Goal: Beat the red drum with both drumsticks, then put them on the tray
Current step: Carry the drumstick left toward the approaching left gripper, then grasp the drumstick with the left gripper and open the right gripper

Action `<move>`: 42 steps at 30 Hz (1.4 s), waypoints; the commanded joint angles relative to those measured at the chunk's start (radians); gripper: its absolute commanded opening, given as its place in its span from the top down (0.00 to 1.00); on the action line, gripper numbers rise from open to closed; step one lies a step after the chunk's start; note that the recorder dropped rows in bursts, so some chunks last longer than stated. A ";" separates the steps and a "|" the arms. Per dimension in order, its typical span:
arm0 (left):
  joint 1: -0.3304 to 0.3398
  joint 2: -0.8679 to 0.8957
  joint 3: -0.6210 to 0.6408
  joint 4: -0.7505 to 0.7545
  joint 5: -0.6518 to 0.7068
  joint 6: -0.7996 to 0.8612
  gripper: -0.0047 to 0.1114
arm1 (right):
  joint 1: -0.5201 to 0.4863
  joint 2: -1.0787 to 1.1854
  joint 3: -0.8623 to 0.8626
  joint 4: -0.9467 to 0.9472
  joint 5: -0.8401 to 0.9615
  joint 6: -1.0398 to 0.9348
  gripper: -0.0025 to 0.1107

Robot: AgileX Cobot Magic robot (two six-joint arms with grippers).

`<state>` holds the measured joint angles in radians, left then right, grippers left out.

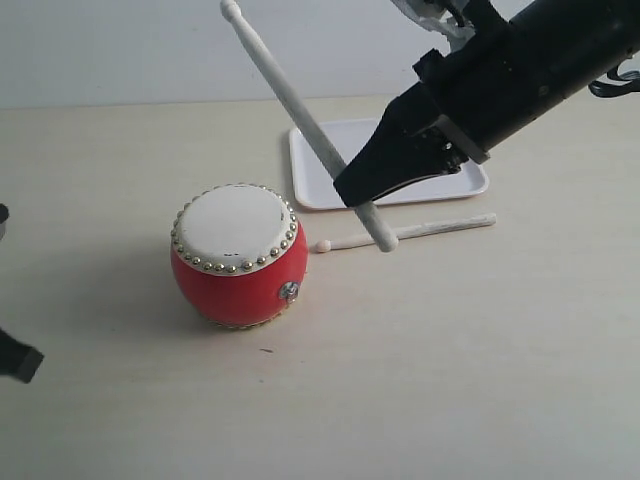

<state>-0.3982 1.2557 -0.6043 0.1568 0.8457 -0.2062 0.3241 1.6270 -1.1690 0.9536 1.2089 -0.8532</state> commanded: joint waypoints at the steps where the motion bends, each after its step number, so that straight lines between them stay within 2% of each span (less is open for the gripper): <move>1: -0.007 -0.038 -0.094 -0.372 0.034 0.213 0.96 | 0.002 -0.009 -0.005 0.035 0.012 0.010 0.98; 5: -0.007 -0.079 -0.115 -0.862 -0.024 0.560 0.96 | 0.002 -0.009 0.012 0.071 0.012 0.010 0.98; 8: -0.007 -0.102 -0.098 -1.222 -0.085 0.731 0.96 | 0.002 -0.009 0.059 0.122 0.012 0.018 0.98; 11: -0.007 -0.107 -0.081 -1.402 -0.109 0.842 0.96 | 0.002 -0.009 0.112 0.210 0.012 -0.007 0.98; 13: -0.007 -0.107 -0.074 -1.441 -0.126 0.852 0.96 | 0.002 -0.013 0.139 0.254 0.012 -0.020 0.98; 15: 0.004 -0.104 -0.043 -1.562 -0.148 0.852 0.95 | 0.002 -0.033 0.158 0.288 0.012 -0.035 0.98; 16: 0.018 -0.097 -0.014 -1.702 -0.162 0.863 0.91 | 0.002 -0.052 0.167 0.309 0.012 -0.035 0.98; 18: 0.033 -0.092 0.010 -1.833 -0.153 0.960 0.81 | 0.002 -0.082 0.179 0.322 0.012 -0.033 0.98; 21: 0.039 -0.092 0.012 -1.845 -0.086 1.003 0.68 | 0.021 -0.105 0.212 0.348 0.012 -0.005 0.98; 23: 0.039 -0.092 0.012 -1.850 -0.056 1.013 0.56 | 0.076 -0.105 0.225 0.348 0.012 0.006 0.98; 24: 0.039 -0.092 0.012 -1.843 -0.055 1.013 0.48 | 0.109 -0.105 0.225 0.348 -0.003 0.009 0.98; 26: 0.039 -0.092 0.012 -1.843 -0.047 1.011 0.34 | 0.155 -0.105 0.225 0.356 -0.078 0.022 0.98; 27: 0.039 -0.092 0.012 -1.843 -0.039 1.006 0.32 | 0.171 -0.105 0.225 0.356 -0.101 0.030 0.98; 35: 0.039 -0.092 0.012 -1.837 -0.006 1.006 0.33 | 0.234 -0.105 0.225 0.463 -0.153 0.047 0.98; 42: 0.039 -0.092 0.012 -1.818 -0.007 1.006 0.35 | 0.247 -0.103 0.225 0.469 -0.191 0.091 0.98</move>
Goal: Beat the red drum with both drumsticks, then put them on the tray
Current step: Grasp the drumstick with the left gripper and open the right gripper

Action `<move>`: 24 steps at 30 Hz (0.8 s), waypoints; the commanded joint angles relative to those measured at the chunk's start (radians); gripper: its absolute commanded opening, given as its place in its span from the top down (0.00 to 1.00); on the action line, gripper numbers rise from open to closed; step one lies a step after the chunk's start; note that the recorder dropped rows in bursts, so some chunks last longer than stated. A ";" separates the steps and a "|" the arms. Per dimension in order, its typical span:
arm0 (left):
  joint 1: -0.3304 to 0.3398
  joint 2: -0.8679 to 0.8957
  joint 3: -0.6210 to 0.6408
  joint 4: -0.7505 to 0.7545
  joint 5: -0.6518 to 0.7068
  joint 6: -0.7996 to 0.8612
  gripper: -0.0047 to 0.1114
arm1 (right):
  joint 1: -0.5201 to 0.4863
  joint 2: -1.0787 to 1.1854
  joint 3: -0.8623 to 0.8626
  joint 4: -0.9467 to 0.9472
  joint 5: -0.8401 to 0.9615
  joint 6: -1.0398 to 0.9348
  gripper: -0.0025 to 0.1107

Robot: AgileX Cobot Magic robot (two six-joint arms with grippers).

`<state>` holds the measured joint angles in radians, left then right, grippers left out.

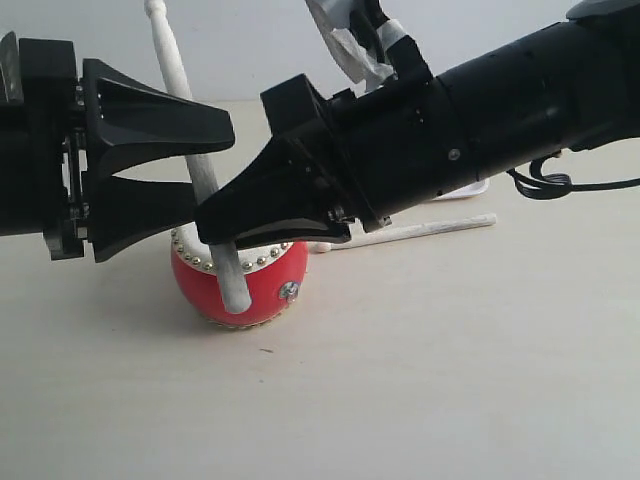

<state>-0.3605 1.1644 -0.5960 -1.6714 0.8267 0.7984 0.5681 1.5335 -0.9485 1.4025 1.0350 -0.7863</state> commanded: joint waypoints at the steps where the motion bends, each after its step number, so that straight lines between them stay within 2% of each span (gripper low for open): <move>1: 0.001 -0.001 0.004 0.012 0.012 0.001 0.35 | 0.003 -0.009 0.004 0.020 -0.017 0.031 0.98; 7: 0.001 -0.001 0.004 0.012 0.012 0.005 0.35 | 0.014 -0.009 0.004 0.020 -0.020 0.055 0.98; 14: 0.001 -0.001 0.004 0.009 0.036 0.003 0.35 | 0.072 -0.007 0.004 0.020 -0.112 0.055 0.98; 21: 0.001 -0.001 0.004 0.009 0.056 0.003 0.35 | 0.072 -0.007 0.004 0.020 -0.114 0.075 0.98; 24: 0.001 -0.001 0.004 0.009 0.056 0.003 0.39 | 0.072 -0.007 0.004 0.016 -0.114 0.077 0.98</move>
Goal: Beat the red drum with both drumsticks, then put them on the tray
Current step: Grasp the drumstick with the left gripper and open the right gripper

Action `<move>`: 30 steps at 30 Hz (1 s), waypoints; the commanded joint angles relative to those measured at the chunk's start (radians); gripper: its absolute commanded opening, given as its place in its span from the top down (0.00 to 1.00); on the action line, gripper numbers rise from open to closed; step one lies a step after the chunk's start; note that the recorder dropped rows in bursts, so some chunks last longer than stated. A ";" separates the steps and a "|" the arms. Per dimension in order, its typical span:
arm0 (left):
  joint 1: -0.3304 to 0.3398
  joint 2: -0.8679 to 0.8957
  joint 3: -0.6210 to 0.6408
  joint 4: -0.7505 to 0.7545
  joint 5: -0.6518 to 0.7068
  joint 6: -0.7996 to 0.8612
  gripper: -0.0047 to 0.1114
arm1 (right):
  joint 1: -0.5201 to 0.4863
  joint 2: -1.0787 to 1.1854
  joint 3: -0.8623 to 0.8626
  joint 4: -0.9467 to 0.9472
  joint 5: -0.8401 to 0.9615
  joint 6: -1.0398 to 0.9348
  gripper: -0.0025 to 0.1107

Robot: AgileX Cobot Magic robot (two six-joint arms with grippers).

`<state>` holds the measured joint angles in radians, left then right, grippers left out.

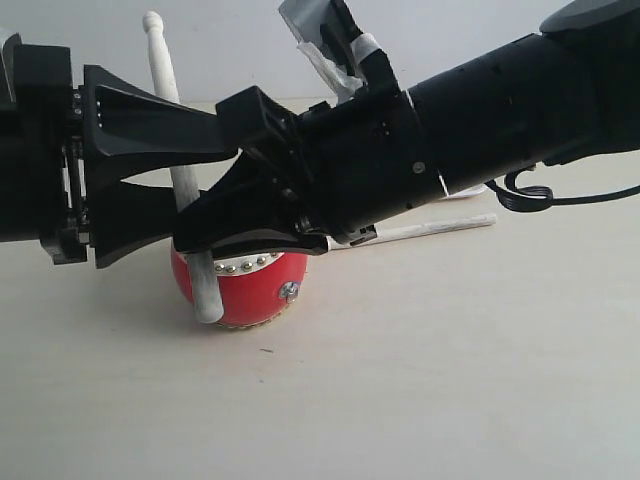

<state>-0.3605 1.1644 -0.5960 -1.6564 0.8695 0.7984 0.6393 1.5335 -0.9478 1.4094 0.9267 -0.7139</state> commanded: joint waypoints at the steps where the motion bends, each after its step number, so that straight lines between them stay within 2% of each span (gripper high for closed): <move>1: 0.001 -0.001 0.004 -0.006 0.013 0.003 0.42 | 0.001 -0.007 0.004 0.004 -0.004 0.005 0.98; 5: 0.001 -0.001 0.004 -0.006 0.013 0.003 0.57 | 0.001 -0.007 0.004 -0.007 0.002 0.009 0.98; 8: 0.001 -0.001 0.004 -0.006 0.013 0.003 0.64 | 0.001 -0.007 0.004 -0.007 0.002 0.009 0.98; 18: 0.001 -0.001 0.004 -0.006 0.013 0.003 0.67 | 0.001 -0.007 0.004 -0.007 -0.006 0.009 0.98; 22: 0.001 -0.001 0.004 -0.006 0.013 0.003 0.71 | 0.001 -0.007 0.004 -0.026 0.000 0.009 0.98; 24: 0.001 -0.001 0.004 -0.006 0.013 0.003 0.79 | 0.001 -0.007 0.004 -0.033 0.002 0.009 0.98; 27: 0.001 -0.001 0.004 -0.006 0.013 0.003 0.96 | 0.001 -0.007 0.004 -0.033 0.001 0.012 0.98; 30: 0.001 -0.001 0.004 -0.006 0.013 0.003 0.96 | 0.001 -0.007 0.004 -0.033 -0.005 0.012 0.98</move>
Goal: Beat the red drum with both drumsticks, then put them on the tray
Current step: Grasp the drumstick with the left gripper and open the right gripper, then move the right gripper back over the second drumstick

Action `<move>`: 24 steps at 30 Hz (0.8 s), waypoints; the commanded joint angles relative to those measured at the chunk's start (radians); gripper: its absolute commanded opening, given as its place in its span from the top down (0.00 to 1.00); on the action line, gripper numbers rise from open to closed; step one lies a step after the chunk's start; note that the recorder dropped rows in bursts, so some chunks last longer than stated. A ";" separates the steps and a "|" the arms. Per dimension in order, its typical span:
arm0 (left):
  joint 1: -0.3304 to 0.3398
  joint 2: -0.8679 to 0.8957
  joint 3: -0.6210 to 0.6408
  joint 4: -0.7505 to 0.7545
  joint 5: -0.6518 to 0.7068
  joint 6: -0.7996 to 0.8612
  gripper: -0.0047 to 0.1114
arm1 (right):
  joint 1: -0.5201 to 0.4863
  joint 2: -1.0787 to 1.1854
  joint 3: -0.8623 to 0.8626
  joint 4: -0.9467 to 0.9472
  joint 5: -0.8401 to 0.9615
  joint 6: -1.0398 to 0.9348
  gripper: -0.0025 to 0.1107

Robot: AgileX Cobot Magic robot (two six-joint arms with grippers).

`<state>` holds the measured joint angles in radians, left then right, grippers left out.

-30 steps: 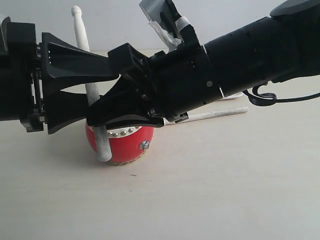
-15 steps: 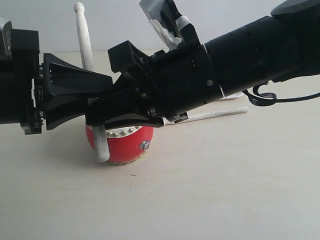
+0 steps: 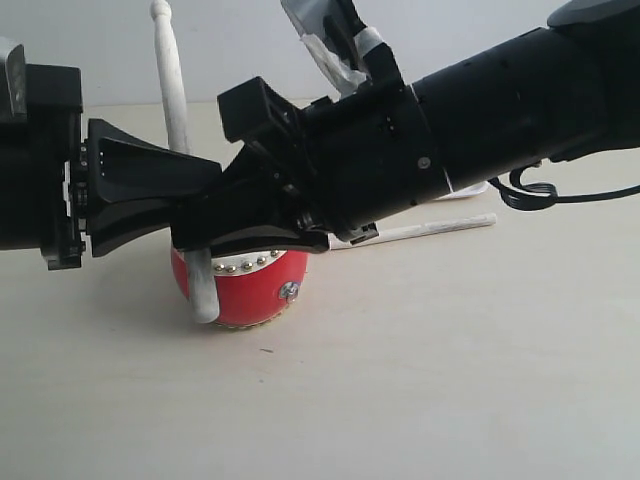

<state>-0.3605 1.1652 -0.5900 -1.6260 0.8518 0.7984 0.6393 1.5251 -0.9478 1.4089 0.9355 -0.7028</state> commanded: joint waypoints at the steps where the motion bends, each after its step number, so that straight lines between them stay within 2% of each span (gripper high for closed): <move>1: 0.001 -0.002 -0.002 -0.037 0.031 0.003 0.96 | 0.001 0.001 0.004 -0.032 -0.014 0.001 0.97; 4: 0.001 -0.002 -0.002 -0.037 0.031 0.006 0.96 | 0.001 0.001 0.004 -0.032 -0.014 0.001 0.88; 10: 0.001 -0.002 -0.002 0.010 0.031 0.009 0.96 | 0.001 -0.002 0.004 -0.032 -0.004 -0.026 0.46; 12: 0.002 -0.004 -0.002 0.024 0.027 0.009 0.96 | 0.001 -0.004 0.004 -0.034 0.008 -0.028 0.40; 15: 0.034 -0.014 -0.002 0.098 0.034 -0.014 0.96 | -0.001 -0.025 0.004 -0.076 -0.001 -0.029 0.38; 17: 0.079 -0.045 -0.002 0.229 0.074 -0.107 0.96 | -0.026 -0.078 0.004 -0.207 -0.054 -0.036 0.38; 20: 0.104 -0.112 -0.002 0.390 0.084 -0.187 0.96 | -0.075 -0.163 0.004 -0.378 -0.123 -0.016 0.38; 22: 0.121 -0.172 -0.002 0.542 0.066 -0.297 0.96 | -0.120 -0.226 0.004 -0.486 -0.189 0.042 0.38; 23: 0.122 -0.215 -0.012 0.696 0.071 -0.395 0.96 | -0.146 -0.257 0.004 -0.562 -0.229 0.080 0.39; 24: 0.122 -0.231 -0.018 0.766 0.087 -0.441 0.96 | -0.161 -0.269 0.004 -0.599 -0.251 0.091 0.41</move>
<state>-0.2434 0.9855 -0.5924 -1.0418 0.9145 0.4818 0.5140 1.2969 -0.9478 0.9109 0.7464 -0.6553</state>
